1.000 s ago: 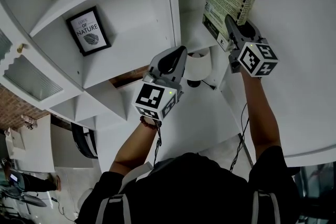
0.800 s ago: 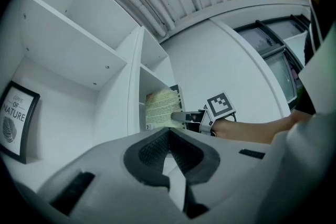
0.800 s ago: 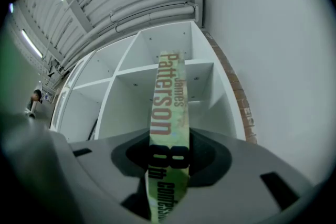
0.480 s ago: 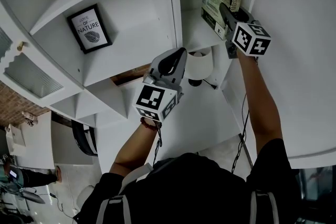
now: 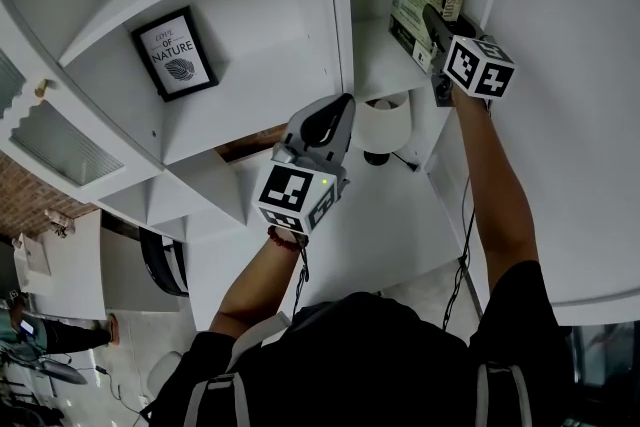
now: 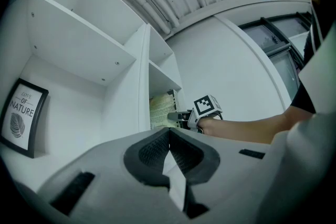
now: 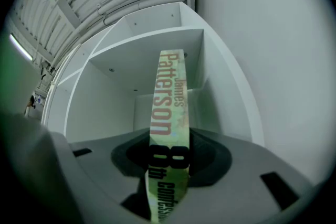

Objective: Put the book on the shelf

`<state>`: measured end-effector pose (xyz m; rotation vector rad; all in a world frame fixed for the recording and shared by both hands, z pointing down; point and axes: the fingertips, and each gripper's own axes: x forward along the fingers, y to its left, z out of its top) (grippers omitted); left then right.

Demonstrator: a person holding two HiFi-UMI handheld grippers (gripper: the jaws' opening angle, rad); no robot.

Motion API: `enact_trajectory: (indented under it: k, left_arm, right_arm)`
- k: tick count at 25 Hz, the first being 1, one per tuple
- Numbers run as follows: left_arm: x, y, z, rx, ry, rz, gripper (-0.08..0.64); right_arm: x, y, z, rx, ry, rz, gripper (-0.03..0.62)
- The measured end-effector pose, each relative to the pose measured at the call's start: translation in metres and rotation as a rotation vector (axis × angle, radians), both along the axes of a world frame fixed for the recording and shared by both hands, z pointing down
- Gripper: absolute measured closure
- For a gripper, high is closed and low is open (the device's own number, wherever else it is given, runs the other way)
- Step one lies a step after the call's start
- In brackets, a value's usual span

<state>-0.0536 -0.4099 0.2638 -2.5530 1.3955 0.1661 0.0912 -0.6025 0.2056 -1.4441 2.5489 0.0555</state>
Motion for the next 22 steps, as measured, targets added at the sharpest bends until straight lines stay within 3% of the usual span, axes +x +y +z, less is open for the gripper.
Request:
enact_trajectory:
  k: [13,17,22]
  left_arm:
    - [0.002,-0.001,0.005,-0.013,0.004,0.005,0.541]
    - [0.000,0.001,0.003,0.013,-0.039,-0.019,0.541]
    - [-0.001,0.003,0.004,0.008,-0.031,-0.019,0.541]
  right_arm:
    - [0.009,-0.016,0.005,-0.048,-0.118,0.008,0.430]
    - [0.009,-0.016,0.004,-0.049,-0.114,0.014,0.430]
    - [0.012,-0.012,0.008,-0.042,-0.105,0.031,0.423]
